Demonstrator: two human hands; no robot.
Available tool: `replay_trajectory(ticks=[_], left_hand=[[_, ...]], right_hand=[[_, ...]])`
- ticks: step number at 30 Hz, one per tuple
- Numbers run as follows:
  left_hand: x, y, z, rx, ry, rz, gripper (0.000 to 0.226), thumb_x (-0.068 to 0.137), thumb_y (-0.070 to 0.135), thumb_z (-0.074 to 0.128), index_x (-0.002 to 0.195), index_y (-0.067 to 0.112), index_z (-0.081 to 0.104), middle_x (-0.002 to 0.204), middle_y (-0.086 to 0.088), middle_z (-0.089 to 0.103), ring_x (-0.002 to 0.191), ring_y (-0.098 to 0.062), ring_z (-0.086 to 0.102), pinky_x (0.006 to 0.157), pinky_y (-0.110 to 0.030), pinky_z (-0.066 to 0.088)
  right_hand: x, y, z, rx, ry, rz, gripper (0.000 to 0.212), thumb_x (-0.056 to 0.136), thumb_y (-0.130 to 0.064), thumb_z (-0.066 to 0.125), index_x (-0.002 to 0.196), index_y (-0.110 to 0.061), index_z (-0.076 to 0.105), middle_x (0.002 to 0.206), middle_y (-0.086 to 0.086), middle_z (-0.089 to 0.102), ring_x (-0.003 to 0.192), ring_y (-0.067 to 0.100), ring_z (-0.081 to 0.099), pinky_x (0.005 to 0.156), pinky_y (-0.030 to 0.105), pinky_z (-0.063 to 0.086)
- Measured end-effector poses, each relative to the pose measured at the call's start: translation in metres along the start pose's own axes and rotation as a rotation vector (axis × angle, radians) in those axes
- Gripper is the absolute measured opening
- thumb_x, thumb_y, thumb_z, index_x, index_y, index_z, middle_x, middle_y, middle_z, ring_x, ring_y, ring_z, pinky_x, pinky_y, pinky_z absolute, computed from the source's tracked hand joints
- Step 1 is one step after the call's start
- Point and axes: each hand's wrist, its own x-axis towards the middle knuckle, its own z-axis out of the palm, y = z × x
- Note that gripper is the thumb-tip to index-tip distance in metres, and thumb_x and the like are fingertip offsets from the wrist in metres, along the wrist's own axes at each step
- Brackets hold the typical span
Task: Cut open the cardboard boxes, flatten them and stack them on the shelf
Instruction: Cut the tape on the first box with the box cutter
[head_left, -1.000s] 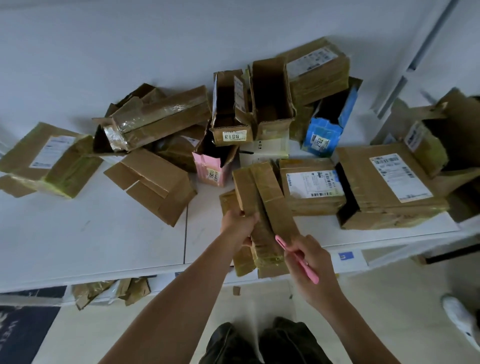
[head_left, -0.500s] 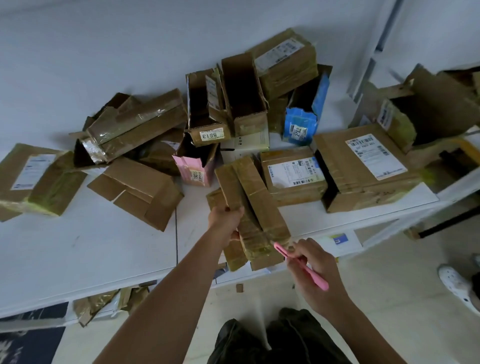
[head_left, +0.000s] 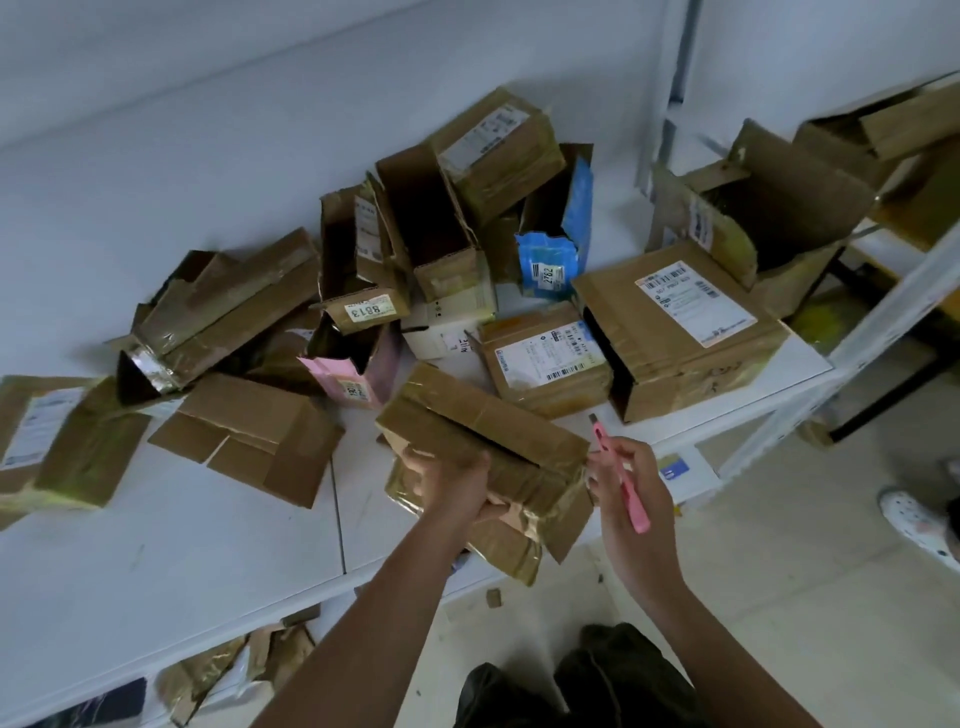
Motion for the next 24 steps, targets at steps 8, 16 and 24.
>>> replay_trajectory(ticks=[8, 16, 24], left_hand=[[0.024, -0.001, -0.042, 1.099, 0.055, 0.632, 0.071, 0.086, 0.079, 0.023, 0.151, 0.053, 0.009, 0.164, 0.01, -0.012, 0.146, -0.043, -0.021, 0.117, -0.061, -0.011], [0.018, 0.004, -0.061, 1.188, 0.188, 0.51, 0.092, 0.072, 0.087, 0.008, 0.154, 0.046, 0.009, 0.165, -0.001, 0.011, 0.147, -0.05, 0.005, 0.118, -0.061, -0.001], [0.006, 0.014, -0.071, 1.449, 0.14, 0.577, 0.098, 0.074, 0.091, 0.029, 0.154, 0.035, 0.022, 0.154, -0.008, 0.035, 0.142, -0.039, 0.027, 0.117, -0.053, 0.023]], right_hand=[[0.004, -0.014, 0.02, 0.033, 0.042, -0.056, 0.013, 0.1, -0.009, 0.051, 0.103, -0.021, 0.052, 0.073, 0.015, 0.06, 0.06, 0.031, 0.06, 0.054, 0.043, 0.052], [0.028, -0.028, 0.057, 0.104, 0.075, -0.156, 0.017, 0.1, -0.002, 0.051, 0.095, -0.018, 0.053, 0.07, -0.001, 0.049, 0.059, 0.006, 0.045, 0.06, 0.013, 0.038], [0.063, -0.015, 0.055, 0.332, 0.002, -0.007, 0.016, 0.1, -0.004, 0.049, 0.115, -0.005, 0.055, 0.097, 0.008, 0.067, 0.088, 0.024, 0.069, 0.079, 0.037, 0.055]])
